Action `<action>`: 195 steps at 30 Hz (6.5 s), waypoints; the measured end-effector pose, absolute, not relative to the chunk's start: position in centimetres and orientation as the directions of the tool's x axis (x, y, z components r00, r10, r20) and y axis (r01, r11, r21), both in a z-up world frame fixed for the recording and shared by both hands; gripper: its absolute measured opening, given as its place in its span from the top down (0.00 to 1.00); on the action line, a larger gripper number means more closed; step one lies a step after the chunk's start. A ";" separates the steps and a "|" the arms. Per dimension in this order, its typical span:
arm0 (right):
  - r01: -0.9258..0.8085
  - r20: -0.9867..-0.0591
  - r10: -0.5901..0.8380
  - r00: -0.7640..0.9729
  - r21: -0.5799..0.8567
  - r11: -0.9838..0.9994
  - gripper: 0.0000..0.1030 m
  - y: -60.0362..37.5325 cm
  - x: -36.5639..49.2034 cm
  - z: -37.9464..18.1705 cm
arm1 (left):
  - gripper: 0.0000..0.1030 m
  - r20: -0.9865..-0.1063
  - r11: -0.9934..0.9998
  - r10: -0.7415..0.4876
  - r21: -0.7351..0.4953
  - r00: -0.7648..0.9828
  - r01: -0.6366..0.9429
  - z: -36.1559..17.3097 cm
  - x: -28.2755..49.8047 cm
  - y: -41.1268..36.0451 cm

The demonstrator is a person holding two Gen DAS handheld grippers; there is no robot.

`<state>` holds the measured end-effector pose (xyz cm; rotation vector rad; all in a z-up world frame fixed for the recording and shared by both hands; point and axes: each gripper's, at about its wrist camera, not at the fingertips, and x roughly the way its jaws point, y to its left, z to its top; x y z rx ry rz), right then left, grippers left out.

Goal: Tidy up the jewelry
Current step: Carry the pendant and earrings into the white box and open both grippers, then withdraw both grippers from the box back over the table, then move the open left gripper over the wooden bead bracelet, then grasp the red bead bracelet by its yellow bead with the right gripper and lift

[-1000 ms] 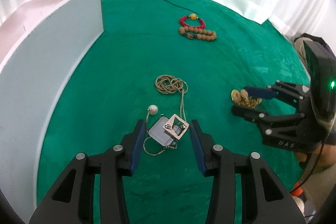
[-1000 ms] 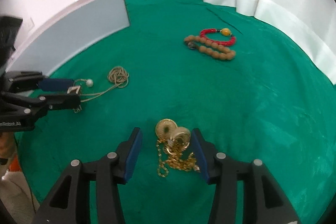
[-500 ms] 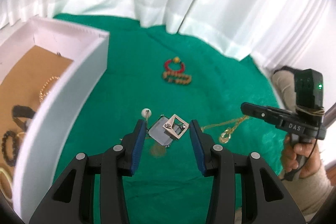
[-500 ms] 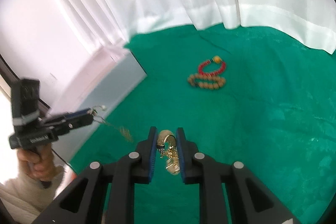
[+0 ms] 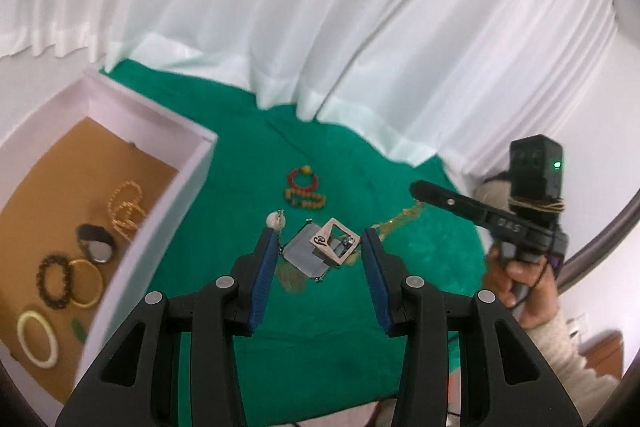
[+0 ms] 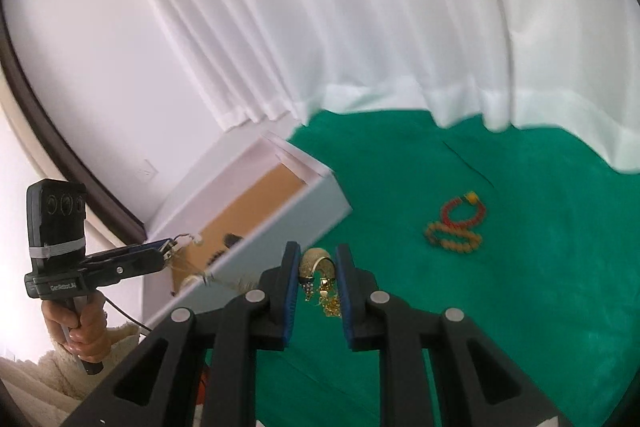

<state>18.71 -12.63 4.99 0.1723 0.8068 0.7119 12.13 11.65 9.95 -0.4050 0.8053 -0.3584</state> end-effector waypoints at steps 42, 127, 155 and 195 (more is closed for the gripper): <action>-0.686 -0.773 0.599 0.209 0.320 0.653 0.82 24.4 36.9 -4.0 | 0.58 -0.837 0.813 0.038 -0.293 0.547 -0.504 -4.3 14.4 43.1; -0.141 -0.772 0.250 0.584 0.207 0.968 0.28 -22.9 7.4 -14.2 | 0.02 -0.871 1.000 0.022 0.020 0.490 -0.009 -15.3 36.5 -7.0; -0.202 -0.762 0.289 0.580 0.209 0.957 0.28 -20.4 6.3 -13.5 | 0.04 -0.875 0.986 -0.116 -0.045 0.471 0.161 -9.8 20.1 -1.5; -0.377 -0.897 0.127 0.423 -0.047 0.925 0.57 -12.9 42.9 -15.3 | 0.04 -0.898 0.987 -0.127 -0.155 0.422 -0.032 -11.1 16.0 6.5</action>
